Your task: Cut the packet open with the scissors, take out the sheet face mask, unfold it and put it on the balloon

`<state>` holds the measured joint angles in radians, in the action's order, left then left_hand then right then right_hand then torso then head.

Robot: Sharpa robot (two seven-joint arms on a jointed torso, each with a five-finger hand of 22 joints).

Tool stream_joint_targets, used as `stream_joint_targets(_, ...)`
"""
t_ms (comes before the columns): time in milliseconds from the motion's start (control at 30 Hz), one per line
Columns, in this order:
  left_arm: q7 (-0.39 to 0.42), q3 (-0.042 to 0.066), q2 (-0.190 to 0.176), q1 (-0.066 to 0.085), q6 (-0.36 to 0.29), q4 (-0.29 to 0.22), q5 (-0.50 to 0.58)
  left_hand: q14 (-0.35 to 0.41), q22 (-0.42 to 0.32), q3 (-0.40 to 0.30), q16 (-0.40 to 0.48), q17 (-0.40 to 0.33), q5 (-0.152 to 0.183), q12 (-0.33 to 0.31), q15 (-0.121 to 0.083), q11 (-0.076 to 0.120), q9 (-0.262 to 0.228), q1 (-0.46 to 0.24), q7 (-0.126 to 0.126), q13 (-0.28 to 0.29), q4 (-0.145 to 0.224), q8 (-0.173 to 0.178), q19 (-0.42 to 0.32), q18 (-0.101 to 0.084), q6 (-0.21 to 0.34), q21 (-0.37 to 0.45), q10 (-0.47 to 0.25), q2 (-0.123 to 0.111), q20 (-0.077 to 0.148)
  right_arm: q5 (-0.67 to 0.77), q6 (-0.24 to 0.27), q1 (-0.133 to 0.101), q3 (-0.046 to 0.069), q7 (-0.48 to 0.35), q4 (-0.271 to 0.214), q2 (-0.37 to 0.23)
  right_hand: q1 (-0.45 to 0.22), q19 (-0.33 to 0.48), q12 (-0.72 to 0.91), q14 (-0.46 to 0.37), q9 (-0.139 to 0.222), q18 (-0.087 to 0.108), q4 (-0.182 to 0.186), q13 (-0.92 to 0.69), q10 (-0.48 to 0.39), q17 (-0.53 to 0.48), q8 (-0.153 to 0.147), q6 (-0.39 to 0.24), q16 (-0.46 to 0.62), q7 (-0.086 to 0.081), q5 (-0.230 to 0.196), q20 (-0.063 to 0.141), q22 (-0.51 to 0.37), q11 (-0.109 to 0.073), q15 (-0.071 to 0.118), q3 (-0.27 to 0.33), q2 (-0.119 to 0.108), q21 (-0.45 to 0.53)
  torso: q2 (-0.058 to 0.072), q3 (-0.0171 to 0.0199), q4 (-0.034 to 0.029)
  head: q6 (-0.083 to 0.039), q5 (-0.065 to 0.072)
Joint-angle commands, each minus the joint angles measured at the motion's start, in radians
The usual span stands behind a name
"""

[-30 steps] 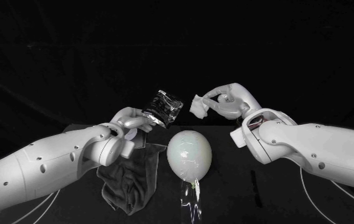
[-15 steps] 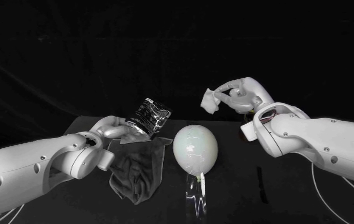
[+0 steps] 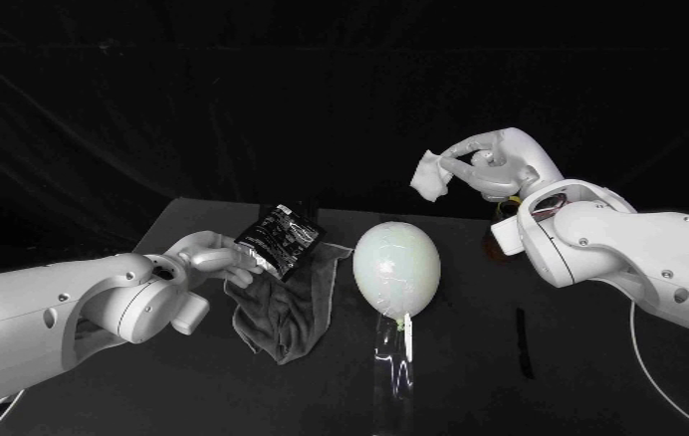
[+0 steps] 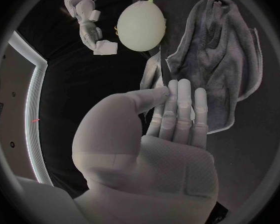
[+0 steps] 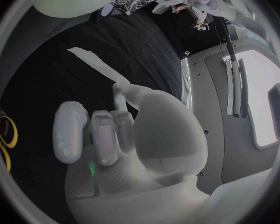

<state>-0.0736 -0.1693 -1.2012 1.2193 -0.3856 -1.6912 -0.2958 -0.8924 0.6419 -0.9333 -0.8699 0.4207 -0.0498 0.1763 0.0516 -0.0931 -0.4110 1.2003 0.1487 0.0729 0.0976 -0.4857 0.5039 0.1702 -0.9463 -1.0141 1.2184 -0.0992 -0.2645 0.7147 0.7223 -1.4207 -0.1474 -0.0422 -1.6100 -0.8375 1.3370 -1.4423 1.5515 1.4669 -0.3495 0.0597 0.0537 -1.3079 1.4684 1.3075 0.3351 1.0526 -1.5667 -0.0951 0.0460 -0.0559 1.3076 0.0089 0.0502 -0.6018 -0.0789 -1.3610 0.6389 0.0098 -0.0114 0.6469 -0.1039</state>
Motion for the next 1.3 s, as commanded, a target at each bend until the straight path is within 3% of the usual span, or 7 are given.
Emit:
stream_joint_targets(33,-0.142,-0.001,-0.004,-0.002,0.04,-0.009,-0.056,0.001,-0.006,-0.002,0.006,-0.003,0.001,-0.009,0.005,-0.01,-0.043,-0.011,0.009,-0.004,-0.01,0.014,0.001,0.01,0.005,0.01,-0.007,-0.001,-0.008,0.012,-0.025,-0.001,0.0,-0.004,0.002,0.002,0.006,-0.009,0.001,0.104,-0.1,-0.009,-0.003,-0.251,0.094,0.263,0.004,0.029,-0.004,0.019,0.003,0.001,0.158,-0.008,0.006,0.0,-0.001,-0.003,-0.001,-0.0002,-0.001,0.006,-0.008)
stream_joint_targets(567,-0.299,-0.008,-0.02,-0.005,0.293,-0.02,-0.221,0.145,-0.142,0.172,0.081,-0.057,-0.005,-0.097,0.097,-0.105,0.044,0.017,0.105,-0.008,-0.01,0.148,-0.042,-0.028,0.257,0.211,-0.239,-0.183,-0.026,0.012,-0.037,-0.001,-0.001,0.001,0.012,0.01,0.006,-0.009,-0.001,0.104,-0.1,-0.01,-0.003,-0.249,0.092,0.263,0.004,0.028,-0.004,0.019,0.003,0.001,0.159,-0.008,0.007,0.0,0.0,-0.005,0.0,-0.0001,-0.0005,0.017,-0.015)
stream_joint_targets(600,-0.292,-0.008,-0.022,-0.005,0.293,-0.02,-0.235,0.167,-0.19,0.345,0.078,-0.062,0.0,-0.089,0.102,-0.107,0.044,0.073,0.108,-0.004,-0.036,0.131,-0.023,-0.034,0.285,0.274,-0.265,-0.124,-0.025,0.012,-0.038,-0.001,-0.002,0.001,0.012,0.011,0.006,-0.009,-0.001,0.104,-0.1,-0.01,-0.003,-0.249,0.092,0.263,0.004,0.028,-0.004,0.019,0.003,0.001,0.159,-0.008,0.007,0.0,0.0,-0.005,0.0,-0.0001,-0.0005,0.017,-0.015)
stream_joint_targets(800,-0.251,-0.007,-0.038,-0.004,0.29,-0.018,-0.302,0.203,-0.242,0.702,0.071,-0.069,-0.005,-0.072,0.115,-0.121,0.044,0.172,0.117,-0.006,-0.116,0.099,0.015,-0.038,0.333,0.338,-0.307,-0.134,-0.026,0.012,-0.043,-0.001,-0.002,0.003,0.014,0.012,0.005,-0.009,-0.004,0.104,-0.101,-0.009,-0.003,-0.247,0.091,0.263,0.005,0.027,-0.004,0.018,0.003,0.001,0.158,-0.008,0.007,-0.001,0.0,-0.004,0.0,0.0001,-0.0006,0.019,-0.014)
stream_joint_targets(833,-0.245,-0.007,-0.042,-0.003,0.29,-0.017,-0.312,0.239,-0.282,0.86,0.058,-0.073,-0.01,-0.049,0.121,-0.15,0.036,0.319,0.113,-0.001,-0.287,0.053,0.035,-0.046,0.37,0.39,-0.342,-0.147,-0.024,0.012,-0.044,-0.001,-0.003,0.003,0.014,0.012,0.005,-0.009,-0.004,0.104,-0.101,-0.009,-0.003,-0.247,0.091,0.263,0.005,0.027,-0.004,0.018,0.003,0.001,0.158,-0.008,0.007,-0.001,0.0,-0.004,0.0,-0.0001,-0.0004,0.019,-0.013)
stream_joint_targets(933,-0.214,-0.005,-0.053,0.002,0.295,-0.009,-0.336,0.248,-0.305,0.888,0.037,-0.074,-0.003,-0.024,0.129,-0.132,0.031,0.372,0.129,-0.001,-0.391,0.016,0.06,-0.045,0.402,0.416,-0.363,-0.165,-0.024,0.012,-0.048,0.0,-0.003,0.003,0.016,0.013,0.005,-0.009,-0.004,0.104,-0.101,-0.009,-0.003,-0.247,0.091,0.263,0.005,0.027,-0.004,0.018,0.003,0.001,0.158,-0.008,0.007,-0.001,0.0,-0.004,0.0,-0.0005,-0.0005,0.017,-0.013)
stream_joint_targets(1300,-0.144,0.005,-0.071,0.075,0.359,0.11,-0.388,0.233,-0.329,0.853,-0.037,-0.06,-0.001,0.047,0.121,-0.127,0.023,0.398,0.127,0.008,-0.392,-0.055,0.105,-0.032,0.439,0.44,-0.376,-0.15,-0.023,0.012,-0.057,0.001,-0.004,0.007,0.02,0.013,0.005,-0.008,-0.005,0.104,-0.101,-0.009,-0.004,-0.246,0.091,0.263,0.005,0.026,-0.004,0.018,0.003,0.001,0.158,-0.008,0.007,-0.002,0.0,-0.002,0.002,-0.0012,0.0022,0.007,-0.005)
